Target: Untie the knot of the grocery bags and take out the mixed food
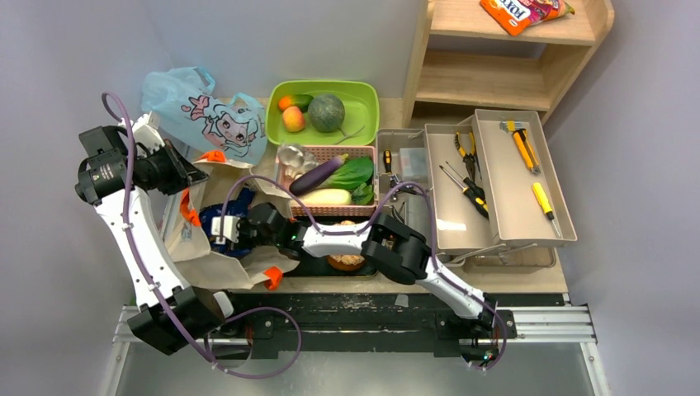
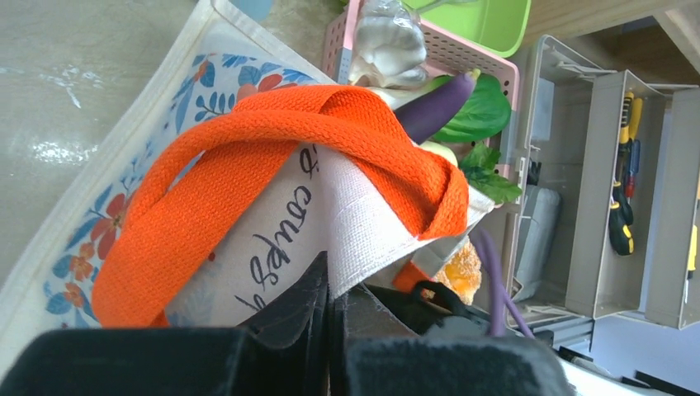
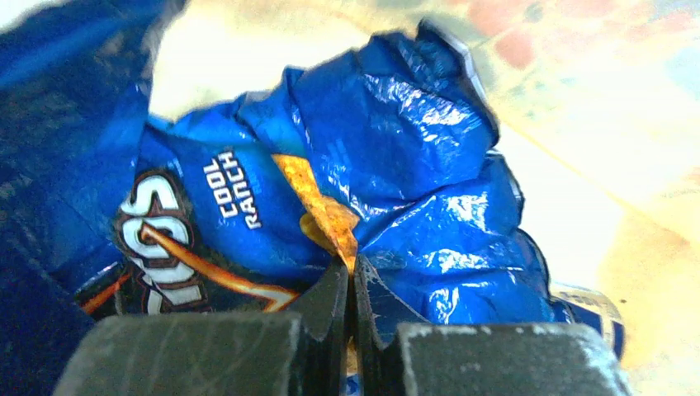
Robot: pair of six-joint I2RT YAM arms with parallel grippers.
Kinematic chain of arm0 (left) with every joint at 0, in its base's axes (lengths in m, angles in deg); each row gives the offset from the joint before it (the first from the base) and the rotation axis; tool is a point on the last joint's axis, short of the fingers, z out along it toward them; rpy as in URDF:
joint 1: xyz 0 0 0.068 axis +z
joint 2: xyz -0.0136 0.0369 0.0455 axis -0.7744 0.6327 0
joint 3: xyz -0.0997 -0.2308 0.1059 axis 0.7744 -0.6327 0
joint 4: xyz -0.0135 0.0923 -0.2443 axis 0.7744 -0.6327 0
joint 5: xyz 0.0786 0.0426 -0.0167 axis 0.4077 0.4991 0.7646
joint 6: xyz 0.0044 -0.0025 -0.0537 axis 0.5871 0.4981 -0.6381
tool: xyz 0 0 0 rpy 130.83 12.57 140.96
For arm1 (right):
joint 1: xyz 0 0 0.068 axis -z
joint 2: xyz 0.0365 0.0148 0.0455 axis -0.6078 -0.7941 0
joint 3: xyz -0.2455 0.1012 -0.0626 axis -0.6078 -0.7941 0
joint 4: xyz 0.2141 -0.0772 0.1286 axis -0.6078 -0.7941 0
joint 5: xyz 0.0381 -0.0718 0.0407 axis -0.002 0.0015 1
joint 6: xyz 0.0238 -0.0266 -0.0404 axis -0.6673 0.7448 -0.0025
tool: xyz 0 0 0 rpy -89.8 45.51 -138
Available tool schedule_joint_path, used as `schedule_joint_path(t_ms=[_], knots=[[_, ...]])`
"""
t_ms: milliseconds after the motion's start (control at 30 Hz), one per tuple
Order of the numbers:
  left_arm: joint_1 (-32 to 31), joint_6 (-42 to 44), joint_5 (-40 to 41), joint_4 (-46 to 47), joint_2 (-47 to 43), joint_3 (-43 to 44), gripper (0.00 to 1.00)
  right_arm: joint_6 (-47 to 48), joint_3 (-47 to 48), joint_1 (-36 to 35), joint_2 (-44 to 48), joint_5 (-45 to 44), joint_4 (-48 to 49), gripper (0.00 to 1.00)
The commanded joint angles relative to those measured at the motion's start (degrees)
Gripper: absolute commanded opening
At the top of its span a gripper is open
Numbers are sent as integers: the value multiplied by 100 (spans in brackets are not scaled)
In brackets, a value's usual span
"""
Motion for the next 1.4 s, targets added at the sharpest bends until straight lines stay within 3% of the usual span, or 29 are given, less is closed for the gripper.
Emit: schedule_joint_path(t_ms=[0, 267, 700, 1033, 1367], knots=[[-66, -178, -6, 458, 137, 348, 0, -629, -339, 25, 1050, 130, 768, 0], [-63, -240, 440, 906, 174, 67, 0, -943, -787, 25, 1856, 150, 1074, 0], [-66, -404, 770, 1541, 229, -256, 0, -121, -1381, 166, 2941, 159, 737, 0], [-66, -500, 774, 1764, 330, -326, 0, -349, -1310, 662, 3908, 266, 395, 0], [-67, -503, 804, 1813, 408, -284, 0, -1064, -752, 1193, 4264, 499, 290, 0]])
